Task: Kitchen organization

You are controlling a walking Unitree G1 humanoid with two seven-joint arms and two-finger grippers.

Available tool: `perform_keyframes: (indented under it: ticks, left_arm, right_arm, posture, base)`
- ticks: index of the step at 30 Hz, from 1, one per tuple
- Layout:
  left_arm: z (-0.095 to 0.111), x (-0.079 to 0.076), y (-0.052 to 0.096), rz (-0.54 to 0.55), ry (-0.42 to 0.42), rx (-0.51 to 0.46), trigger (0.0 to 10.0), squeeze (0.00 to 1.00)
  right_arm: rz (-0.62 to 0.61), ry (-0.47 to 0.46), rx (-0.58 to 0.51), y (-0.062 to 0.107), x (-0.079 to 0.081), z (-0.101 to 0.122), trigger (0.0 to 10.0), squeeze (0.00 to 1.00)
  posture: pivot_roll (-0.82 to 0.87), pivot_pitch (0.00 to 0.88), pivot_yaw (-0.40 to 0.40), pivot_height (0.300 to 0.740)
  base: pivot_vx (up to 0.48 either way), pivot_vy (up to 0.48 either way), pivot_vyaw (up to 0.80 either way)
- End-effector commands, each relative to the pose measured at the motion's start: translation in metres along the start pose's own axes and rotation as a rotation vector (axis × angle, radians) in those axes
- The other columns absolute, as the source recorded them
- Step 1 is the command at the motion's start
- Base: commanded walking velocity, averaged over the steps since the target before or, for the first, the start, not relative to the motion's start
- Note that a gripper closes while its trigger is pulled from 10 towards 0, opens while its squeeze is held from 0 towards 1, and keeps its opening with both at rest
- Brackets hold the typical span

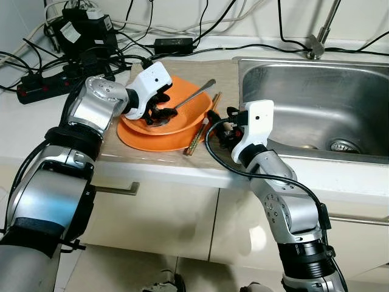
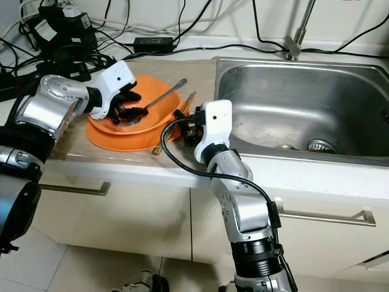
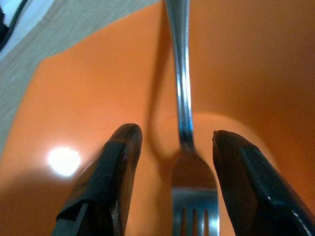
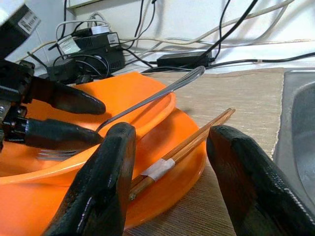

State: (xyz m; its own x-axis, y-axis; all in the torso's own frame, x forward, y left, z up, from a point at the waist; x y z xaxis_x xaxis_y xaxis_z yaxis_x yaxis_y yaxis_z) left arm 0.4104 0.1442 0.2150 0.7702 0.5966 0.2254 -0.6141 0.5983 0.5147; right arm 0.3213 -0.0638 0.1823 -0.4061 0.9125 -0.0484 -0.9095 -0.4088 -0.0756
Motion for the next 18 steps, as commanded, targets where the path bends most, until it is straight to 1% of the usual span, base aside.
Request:
perform_keyframes:
  ticks: [1,8,13,14,15,18]
  left_arm:
    - [-0.0033,-0.0004,-0.0008,-0.006,-0.006,0.024,10.0,0.00]
    - [-0.0051,-0.0041,-0.0043,-0.034,0.004,0.034,10.0,0.00]
    - [-0.0062,-0.0039,-0.0055,-0.031,0.000,0.040,10.0,0.00]
    - [-0.0062,-0.0035,-0.0054,-0.028,-0.002,0.039,9.1,0.00]
    - [-0.0052,-0.0029,-0.0049,-0.029,-0.001,0.032,0.0,0.00]
    - [-0.0050,-0.0025,-0.0047,-0.026,-0.001,0.030,0.0,0.00]
  right_arm:
    - [0.010,-0.002,0.004,0.0006,0.0025,0.0006,10.0,0.00]
    - [0.010,-0.001,0.000,0.0004,0.0028,0.0017,10.0,0.00]
    - [0.010,-0.001,-0.001,0.0000,0.0031,0.0019,10.0,0.00]
    - [0.010,-0.001,-0.001,-0.0001,0.0031,0.0019,10.0,0.00]
    - [0.009,-0.001,-0.002,-0.0001,0.0030,0.0021,10.0,0.00]
    - [0.009,0.000,-0.003,-0.0002,0.0030,0.0022,10.0,0.00]
  posture:
    - [-0.03,0.023,0.068,0.707]
    - [-0.03,0.018,0.068,0.707]
    - [-0.03,0.014,0.070,0.707]
    - [-0.03,0.012,0.070,0.707]
    - [-0.03,0.012,0.070,0.707]
    - [-0.04,0.008,0.071,0.707]
  base:
    - [0.000,0.000,0.00]
    - [0.000,0.000,0.00]
    - [0.000,0.000,0.00]
    - [0.000,0.000,0.00]
    - [0.000,0.000,0.00]
    - [0.000,0.000,0.00]
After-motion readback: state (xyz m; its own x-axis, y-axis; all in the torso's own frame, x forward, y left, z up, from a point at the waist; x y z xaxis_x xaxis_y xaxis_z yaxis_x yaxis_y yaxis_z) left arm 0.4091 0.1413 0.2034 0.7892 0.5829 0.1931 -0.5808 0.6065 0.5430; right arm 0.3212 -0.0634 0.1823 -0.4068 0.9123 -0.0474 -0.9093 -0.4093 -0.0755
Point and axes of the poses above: a point about 5 cm out from each wrist's last joint towards the gripper, its own y axis pointing back from the gripper into the wrist, its own z axis along the axis of the wrist's last joint, x = y × z, the point moved 2 cm from there along -y, pointing out of the wrist towards the gripper, and after that the axes turned 10 degrees about y, right-handed, at the moved point
